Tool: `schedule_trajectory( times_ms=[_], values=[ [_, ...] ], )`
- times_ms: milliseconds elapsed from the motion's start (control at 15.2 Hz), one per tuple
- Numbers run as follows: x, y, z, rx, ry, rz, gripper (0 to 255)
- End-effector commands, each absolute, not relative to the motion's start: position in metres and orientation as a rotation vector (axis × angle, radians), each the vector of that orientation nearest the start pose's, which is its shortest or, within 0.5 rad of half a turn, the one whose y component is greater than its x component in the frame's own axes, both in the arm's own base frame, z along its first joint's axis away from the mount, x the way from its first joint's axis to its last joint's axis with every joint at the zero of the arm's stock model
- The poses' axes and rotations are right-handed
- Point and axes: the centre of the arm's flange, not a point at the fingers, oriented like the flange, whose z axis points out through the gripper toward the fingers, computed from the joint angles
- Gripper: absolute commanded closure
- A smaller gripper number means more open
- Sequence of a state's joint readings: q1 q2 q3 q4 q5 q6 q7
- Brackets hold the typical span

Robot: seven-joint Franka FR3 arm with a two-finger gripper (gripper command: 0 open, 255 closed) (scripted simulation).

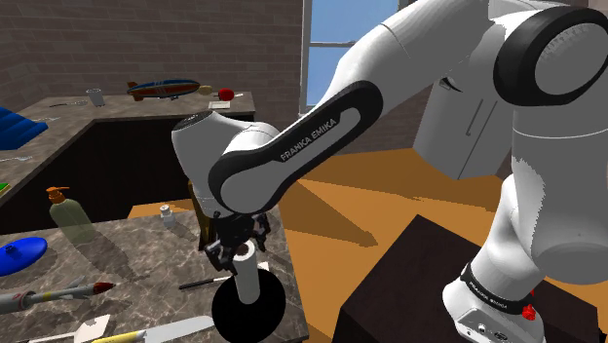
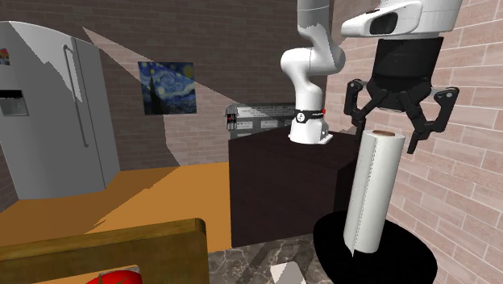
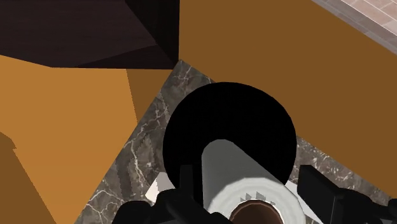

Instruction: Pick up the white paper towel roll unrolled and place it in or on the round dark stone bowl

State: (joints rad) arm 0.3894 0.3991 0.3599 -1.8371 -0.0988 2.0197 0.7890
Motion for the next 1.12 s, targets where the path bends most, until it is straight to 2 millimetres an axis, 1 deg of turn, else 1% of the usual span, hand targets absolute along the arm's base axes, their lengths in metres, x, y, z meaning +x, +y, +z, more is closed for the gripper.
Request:
schedule_trajectory(
  times_ms=[0,264,462,528,1056],
  values=[
    [0.463,0.405,0.310,-3.221,0.002,0.280,0],
    [0.463,0.405,0.310,-3.221,0.002,0.280,0],
    [0.470,0.409,0.349,-3.221,0.002,0.280,0],
    [0.472,0.410,0.359,-3.221,0.002,0.280,0],
    [0.472,0.410,0.359,-3.221,0.002,0.280,0]
  ],
)
